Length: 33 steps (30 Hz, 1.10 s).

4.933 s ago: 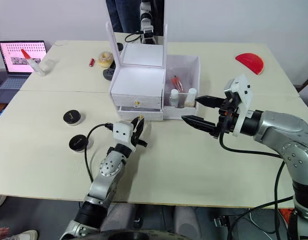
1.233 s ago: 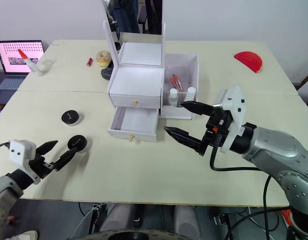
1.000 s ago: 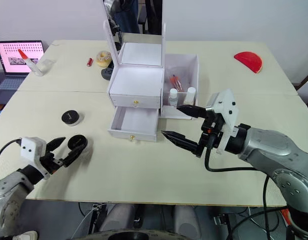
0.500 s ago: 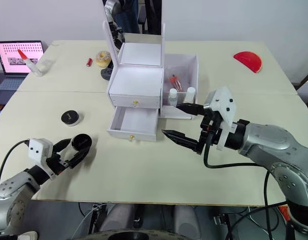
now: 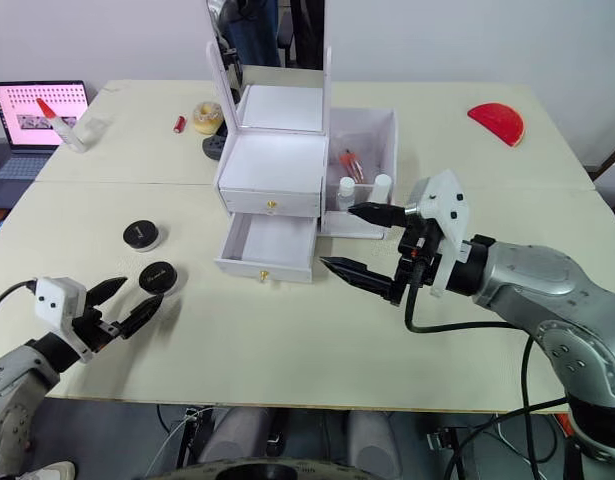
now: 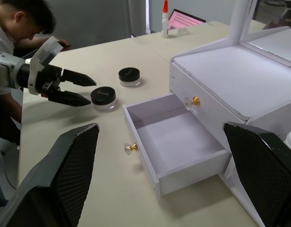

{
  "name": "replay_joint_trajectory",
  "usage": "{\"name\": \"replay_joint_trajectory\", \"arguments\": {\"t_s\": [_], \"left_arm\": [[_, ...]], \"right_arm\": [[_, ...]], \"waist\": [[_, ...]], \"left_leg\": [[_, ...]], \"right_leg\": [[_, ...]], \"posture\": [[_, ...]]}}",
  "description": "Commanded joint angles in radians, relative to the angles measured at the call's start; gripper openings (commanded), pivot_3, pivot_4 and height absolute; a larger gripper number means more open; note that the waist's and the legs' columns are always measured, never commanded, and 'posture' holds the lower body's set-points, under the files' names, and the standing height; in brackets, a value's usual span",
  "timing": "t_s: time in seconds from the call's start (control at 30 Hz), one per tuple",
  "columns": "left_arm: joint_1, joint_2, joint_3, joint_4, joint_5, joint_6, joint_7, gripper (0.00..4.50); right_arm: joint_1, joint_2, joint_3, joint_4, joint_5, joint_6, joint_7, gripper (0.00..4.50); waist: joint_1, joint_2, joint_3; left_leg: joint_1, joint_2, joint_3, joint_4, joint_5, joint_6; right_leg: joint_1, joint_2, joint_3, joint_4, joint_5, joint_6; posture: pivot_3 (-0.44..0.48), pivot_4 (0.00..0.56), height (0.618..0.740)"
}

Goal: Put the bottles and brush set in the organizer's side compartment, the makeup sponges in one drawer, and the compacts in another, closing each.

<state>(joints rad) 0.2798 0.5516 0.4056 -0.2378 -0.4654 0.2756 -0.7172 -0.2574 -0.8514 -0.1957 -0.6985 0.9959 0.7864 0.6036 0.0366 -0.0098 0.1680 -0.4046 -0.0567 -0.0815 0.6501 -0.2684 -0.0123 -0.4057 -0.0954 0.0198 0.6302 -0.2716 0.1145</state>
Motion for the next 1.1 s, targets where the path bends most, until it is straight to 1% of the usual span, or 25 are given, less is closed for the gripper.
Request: {"name": "replay_joint_trajectory", "arguments": {"t_s": [0.03, 0.17, 0.33, 0.43, 0.63, 0.83, 0.97, 1.1], "left_arm": [[-0.014, 0.012, -0.012, -0.013, 0.013, -0.020, -0.005, 4.46], [-0.057, 0.022, -0.035, 0.049, 0.065, -0.045, 0.007, 4.46], [-0.100, 0.017, -0.070, 0.071, 0.090, -0.054, 0.009, 4.46], [-0.127, 0.015, -0.079, 0.077, 0.084, -0.049, 0.007, 4.46], [-0.142, 0.023, -0.088, 0.079, 0.082, -0.025, -0.003, 4.46], [-0.145, 0.036, -0.086, 0.066, 0.069, 0.017, 0.003, 4.46], [-0.158, 0.061, -0.079, 0.045, 0.067, 0.064, 0.013, 4.46], [-0.171, 0.107, -0.074, -0.001, 0.068, 0.175, 0.041, 4.46]], "right_arm": [[-0.018, 0.004, -0.011, -0.009, -0.002, -0.018, 0.003, 4.50], [-0.016, 0.005, -0.013, -0.013, 0.000, -0.016, -0.001, 4.50], [-0.009, 0.003, -0.021, -0.020, 0.006, -0.011, -0.011, 4.50], [-0.001, 0.001, -0.025, -0.027, 0.012, -0.007, -0.019, 4.50], [0.003, -0.001, -0.031, -0.036, 0.021, -0.002, -0.032, 4.50], [0.004, 0.000, -0.038, -0.041, 0.033, 0.000, -0.047, 4.50], [0.008, 0.006, -0.033, -0.047, 0.036, 0.001, -0.057, 4.50], [0.004, 0.011, -0.029, -0.050, 0.044, 0.004, -0.066, 4.50]], "waist": [[0.000, 0.000, 0.000], [0.000, 0.000, 0.000], [0.000, 0.000, 0.000], [0.000, 0.000, 0.000], [-0.001, 0.000, 0.000], [0.000, 0.000, 0.000], [0.000, 0.000, 0.000], [-0.001, 0.000, 0.000]], "left_leg": [[0.000, 0.000, 0.000, 0.000, 0.000, 0.000], [0.000, 0.000, 0.000, 0.000, 0.000, 0.000], [0.000, 0.000, 0.000, 0.000, 0.000, 0.000], [0.000, 0.000, 0.000, 0.000, 0.000, 0.000], [0.000, 0.000, 0.000, 0.000, 0.000, 0.000], [0.000, 0.000, 0.000, 0.000, 0.000, 0.000], [0.000, 0.000, 0.000, 0.000, 0.000, 0.000], [0.000, 0.000, 0.000, 0.000, 0.000, 0.000]], "right_leg": [[0.000, 0.000, 0.000, 0.000, 0.000, 0.000], [0.000, 0.000, 0.000, 0.000, 0.000, 0.000], [0.000, 0.000, 0.000, 0.000, 0.000, 0.000], [0.000, 0.000, 0.000, 0.000, 0.000, 0.001], [-0.001, 0.000, 0.000, 0.000, 0.000, 0.001], [-0.001, 0.000, 0.000, 0.000, 0.000, 0.001], [-0.001, 0.000, 0.000, 0.000, 0.000, 0.001], [-0.001, 0.000, 0.000, 0.000, 0.001, 0.001]], "posture": [[0.000, 0.150, 0.740], [0.000, 0.150, 0.740], [0.000, 0.150, 0.740], [0.000, 0.150, 0.740], [0.000, 0.150, 0.740], [0.000, 0.150, 0.740], [0.000, 0.150, 0.740], [0.000, 0.150, 0.740]]}}
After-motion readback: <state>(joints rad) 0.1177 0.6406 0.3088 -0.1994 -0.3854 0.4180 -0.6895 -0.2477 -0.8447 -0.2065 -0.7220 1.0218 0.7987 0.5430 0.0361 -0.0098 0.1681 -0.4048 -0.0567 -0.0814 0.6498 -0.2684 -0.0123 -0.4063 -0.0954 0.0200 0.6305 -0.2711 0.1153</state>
